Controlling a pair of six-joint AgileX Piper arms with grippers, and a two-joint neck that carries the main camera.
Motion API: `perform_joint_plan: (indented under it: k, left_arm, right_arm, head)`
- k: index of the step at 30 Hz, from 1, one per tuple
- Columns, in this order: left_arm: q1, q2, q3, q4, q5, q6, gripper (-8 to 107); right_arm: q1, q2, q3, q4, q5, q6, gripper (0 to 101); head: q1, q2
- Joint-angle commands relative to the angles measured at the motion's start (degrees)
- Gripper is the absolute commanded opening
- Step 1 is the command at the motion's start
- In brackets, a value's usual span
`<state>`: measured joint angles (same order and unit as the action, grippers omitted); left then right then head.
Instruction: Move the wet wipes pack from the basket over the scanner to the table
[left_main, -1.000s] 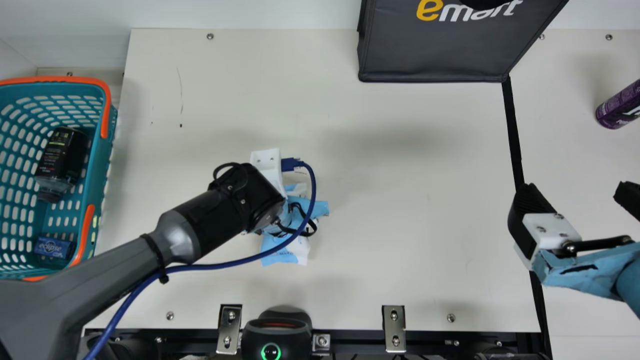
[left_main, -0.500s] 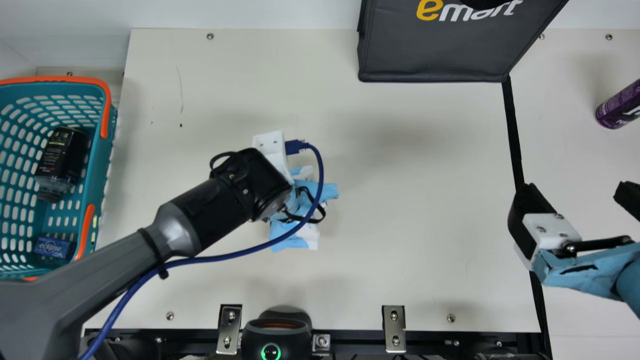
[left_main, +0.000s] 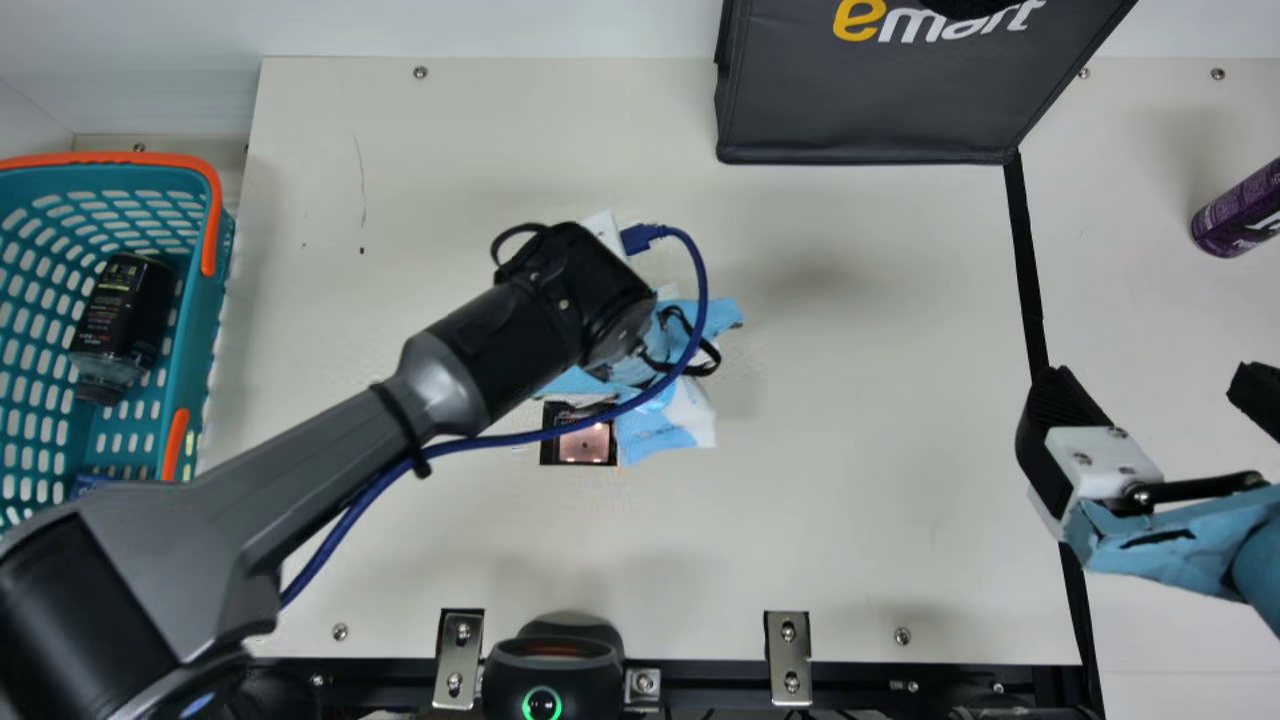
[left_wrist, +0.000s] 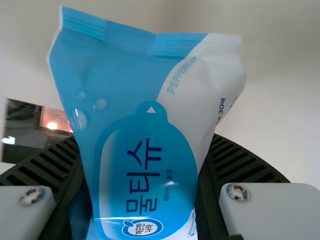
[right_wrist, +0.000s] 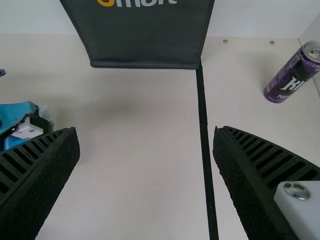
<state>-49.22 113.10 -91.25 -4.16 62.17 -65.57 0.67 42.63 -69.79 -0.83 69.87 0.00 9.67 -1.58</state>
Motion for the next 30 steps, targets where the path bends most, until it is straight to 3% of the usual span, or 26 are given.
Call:
perform_joint_plan:
  k: [1, 10, 21, 30]
  left_arm:
    - [-0.08, 2.21, -2.92, -0.56, 0.37, -0.96, -8]
    - [-1.02, 9.49, -10.9, -2.17, 2.62, -4.16, -8]
    - [-1.97, 14.69, -17.47, -3.83, 5.92, -4.89, 29]
    - [-1.92, 14.34, -17.31, -5.77, 4.95, -3.53, 59]
  right_arm:
    - [0.0, 0.0, 0.0, 0.0, 0.0, 0.0, 95]
    - [0.0, 0.0, 0.0, 0.0, 0.0, 0.0, 95]
    - [0.0, 0.0, 0.0, 0.0, -0.06, 0.0, 95]
    - [0.0, 0.0, 0.0, 0.0, -0.06, 0.0, 95]
  head:
    - [-1.75, 0.0]
    - [-1.75, 0.0]
    - [-1.75, 0.0]
    - [-1.75, 0.0]
